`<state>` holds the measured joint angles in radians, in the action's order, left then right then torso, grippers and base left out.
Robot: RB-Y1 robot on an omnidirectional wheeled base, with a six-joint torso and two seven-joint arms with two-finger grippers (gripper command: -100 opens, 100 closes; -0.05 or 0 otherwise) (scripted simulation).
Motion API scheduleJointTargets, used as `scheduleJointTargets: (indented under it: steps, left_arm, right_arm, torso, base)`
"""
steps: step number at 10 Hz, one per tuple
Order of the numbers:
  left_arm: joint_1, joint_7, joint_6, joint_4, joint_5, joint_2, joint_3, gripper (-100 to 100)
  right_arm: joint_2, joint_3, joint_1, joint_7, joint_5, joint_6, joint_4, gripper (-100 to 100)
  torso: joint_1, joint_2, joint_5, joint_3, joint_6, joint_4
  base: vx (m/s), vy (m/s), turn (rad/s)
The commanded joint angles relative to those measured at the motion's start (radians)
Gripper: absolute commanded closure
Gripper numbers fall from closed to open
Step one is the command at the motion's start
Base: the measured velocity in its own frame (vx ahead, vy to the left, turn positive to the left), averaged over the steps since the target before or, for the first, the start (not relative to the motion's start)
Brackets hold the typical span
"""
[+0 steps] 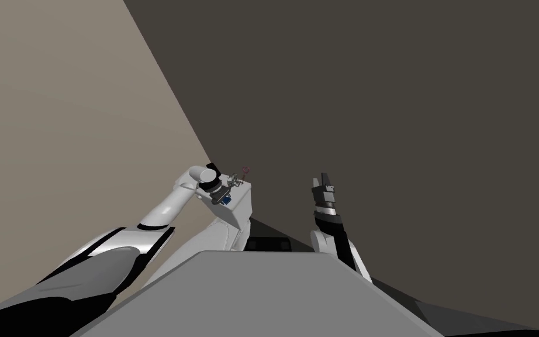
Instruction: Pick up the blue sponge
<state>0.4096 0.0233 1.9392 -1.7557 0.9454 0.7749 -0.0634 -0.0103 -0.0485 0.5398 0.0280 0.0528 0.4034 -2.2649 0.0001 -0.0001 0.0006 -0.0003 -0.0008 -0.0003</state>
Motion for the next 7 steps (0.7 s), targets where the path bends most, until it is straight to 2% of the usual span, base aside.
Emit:
scheduleJointTargets:
  steps: [1, 2, 3, 4, 5, 6, 7]
  left_arm:
    - [0.000, 0.000, 0.000, 0.000, 0.000, 0.000, 0.000, 100]
    - [0.000, 0.000, 0.000, 0.000, 0.000, 0.000, 0.000, 100]
    - [0.000, 0.000, 0.000, 0.000, 0.000, 0.000, 0.000, 0]
    - [0.014, 0.012, 0.030, -0.020, 0.022, 0.011, 0.014, 100]
    - [0.019, 0.017, 0.044, -0.029, 0.032, 0.016, 0.019, 100]
    - [0.011, 0.015, 0.032, -0.029, 0.025, 0.012, 0.015, 100]
    - [0.012, 0.017, 0.037, -0.031, 0.026, 0.012, 0.017, 0]
  right_arm:
    - [0.000, 0.000, 0.000, 0.000, 0.000, 0.000, 0.000, 0]
    - [0.000, 0.000, 0.000, 0.000, 0.000, 0.000, 0.000, 0]
    - [0.000, 0.000, 0.000, 0.000, 0.000, 0.000, 0.000, 0]
    - [0.000, 0.000, 0.000, 0.000, 0.000, 0.000, 0.000, 0]
    - [0.000, 0.000, 0.000, 0.000, 0.000, 0.000, 0.000, 0]
    - [0.000, 0.000, 0.000, 0.000, 0.000, 0.000, 0.000, 0]
    - [0.000, 0.000, 0.000, 0.000, 0.000, 0.000, 0.000, 0]
  torso:
    - [0.000, 0.000, 0.000, 0.000, 0.000, 0.000]
    - [0.000, 0.000, 0.000, 0.000, 0.000, 0.000]
    - [0.000, 0.000, 0.000, 0.000, 0.000, 0.000]
    - [0.000, 0.000, 0.000, 0.000, 0.000, 0.000]
    - [0.000, -0.001, 0.000, 0.000, 0.000, 0.000]
    - [-0.001, -0.001, -0.001, 0.000, 0.000, 0.000]
    - [0.000, -0.001, 0.000, -0.001, 0.000, 0.000]
  base:
    - [0.000, 0.000, 0.000]
    - [0.000, 0.000, 0.000]
    - [0.000, 0.000, 0.000]
    - [0.016, -0.006, 0.068]
    - [0.027, -0.009, 0.059]
    - [0.013, -0.004, 0.008]
    - [0.000, 0.000, 0.000]
